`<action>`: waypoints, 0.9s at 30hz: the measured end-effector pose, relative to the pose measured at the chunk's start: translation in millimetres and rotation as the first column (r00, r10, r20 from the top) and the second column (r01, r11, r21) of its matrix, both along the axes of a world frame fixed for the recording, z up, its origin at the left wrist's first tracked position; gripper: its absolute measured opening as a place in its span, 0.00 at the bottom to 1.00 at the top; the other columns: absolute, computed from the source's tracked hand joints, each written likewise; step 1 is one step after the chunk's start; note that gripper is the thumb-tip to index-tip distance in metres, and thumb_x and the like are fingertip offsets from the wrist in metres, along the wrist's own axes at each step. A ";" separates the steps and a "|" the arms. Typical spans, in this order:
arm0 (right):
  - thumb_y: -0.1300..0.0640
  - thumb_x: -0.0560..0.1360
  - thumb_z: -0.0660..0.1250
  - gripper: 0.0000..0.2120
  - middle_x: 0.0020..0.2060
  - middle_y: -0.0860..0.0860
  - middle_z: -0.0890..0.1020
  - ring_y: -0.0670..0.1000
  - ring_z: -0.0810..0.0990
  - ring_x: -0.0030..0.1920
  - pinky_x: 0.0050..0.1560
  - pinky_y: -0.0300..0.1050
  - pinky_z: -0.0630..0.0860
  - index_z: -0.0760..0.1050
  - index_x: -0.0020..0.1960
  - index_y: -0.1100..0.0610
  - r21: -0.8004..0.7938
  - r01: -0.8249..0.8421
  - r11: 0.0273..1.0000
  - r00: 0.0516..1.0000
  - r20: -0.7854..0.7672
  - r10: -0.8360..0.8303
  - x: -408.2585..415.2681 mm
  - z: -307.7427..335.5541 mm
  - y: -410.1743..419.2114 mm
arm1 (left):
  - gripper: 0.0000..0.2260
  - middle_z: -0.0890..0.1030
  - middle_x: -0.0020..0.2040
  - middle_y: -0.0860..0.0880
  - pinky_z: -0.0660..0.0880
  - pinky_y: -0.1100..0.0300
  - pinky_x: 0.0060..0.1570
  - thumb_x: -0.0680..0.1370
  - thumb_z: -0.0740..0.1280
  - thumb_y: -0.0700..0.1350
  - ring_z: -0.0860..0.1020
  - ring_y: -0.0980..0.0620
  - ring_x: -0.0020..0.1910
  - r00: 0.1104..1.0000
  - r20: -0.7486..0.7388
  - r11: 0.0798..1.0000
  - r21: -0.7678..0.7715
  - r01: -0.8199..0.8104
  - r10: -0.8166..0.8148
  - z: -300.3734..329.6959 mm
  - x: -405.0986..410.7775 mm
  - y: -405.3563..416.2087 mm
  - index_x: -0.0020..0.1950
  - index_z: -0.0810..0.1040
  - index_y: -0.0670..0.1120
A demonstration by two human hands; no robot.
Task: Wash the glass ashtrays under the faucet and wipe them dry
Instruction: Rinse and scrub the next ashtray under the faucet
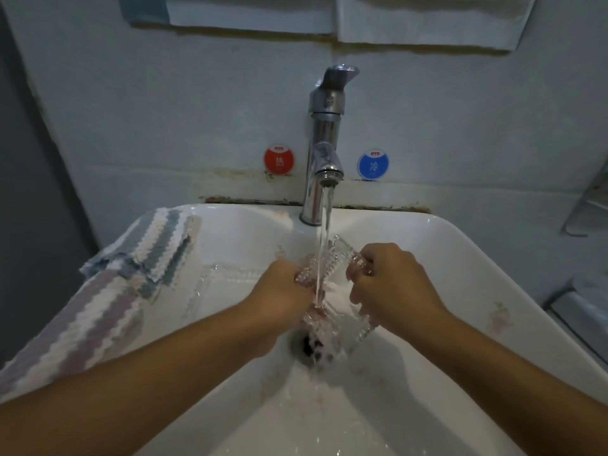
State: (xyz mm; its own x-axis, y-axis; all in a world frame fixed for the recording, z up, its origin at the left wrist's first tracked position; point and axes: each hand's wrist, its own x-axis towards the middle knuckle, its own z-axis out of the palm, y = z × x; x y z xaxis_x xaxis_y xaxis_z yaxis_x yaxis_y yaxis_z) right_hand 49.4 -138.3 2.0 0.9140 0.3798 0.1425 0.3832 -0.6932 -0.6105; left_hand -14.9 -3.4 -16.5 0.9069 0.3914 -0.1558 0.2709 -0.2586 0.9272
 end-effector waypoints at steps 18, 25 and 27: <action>0.56 0.80 0.66 0.05 0.37 0.50 0.83 0.52 0.83 0.38 0.44 0.55 0.83 0.79 0.46 0.54 0.070 0.021 0.997 0.993 0.110 -0.029 -3.4 -0.7 -1.3 | 0.11 0.85 0.50 0.39 0.77 0.55 0.46 0.75 0.65 0.28 0.81 0.45 0.48 1.000 0.003 0.996 -0.093 -0.017 0.018 5.3 2.6 0.4 0.47 0.84 0.42; 0.56 0.81 0.65 0.08 0.37 0.51 0.83 0.52 0.83 0.36 0.43 0.55 0.84 0.78 0.45 0.55 0.241 0.035 0.970 0.997 0.063 -0.051 -7.0 1.7 -1.3 | 0.06 0.86 0.45 0.41 0.82 0.50 0.48 0.80 0.68 0.40 0.83 0.46 0.40 0.996 0.031 0.960 -0.271 -0.076 0.087 3.2 0.7 0.5 0.51 0.84 0.40; 0.56 0.81 0.65 0.07 0.37 0.52 0.83 0.54 0.84 0.37 0.43 0.56 0.84 0.78 0.45 0.55 0.291 0.052 0.955 0.997 0.034 -0.064 -6.0 1.2 -0.4 | 0.13 0.83 0.38 0.44 0.79 0.57 0.36 0.83 0.63 0.48 0.79 0.50 0.31 0.998 -0.032 0.939 -0.337 -0.066 0.059 2.4 -1.0 -2.6 0.56 0.80 0.40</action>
State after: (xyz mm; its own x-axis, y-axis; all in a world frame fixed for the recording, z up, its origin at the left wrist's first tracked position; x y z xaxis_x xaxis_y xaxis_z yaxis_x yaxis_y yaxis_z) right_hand 43.4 -138.6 3.2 0.9238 0.2629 0.2783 0.3780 -0.5106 -0.7723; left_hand -15.9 -6.0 -14.1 0.8775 0.3679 -0.3076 0.2968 0.0871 0.9510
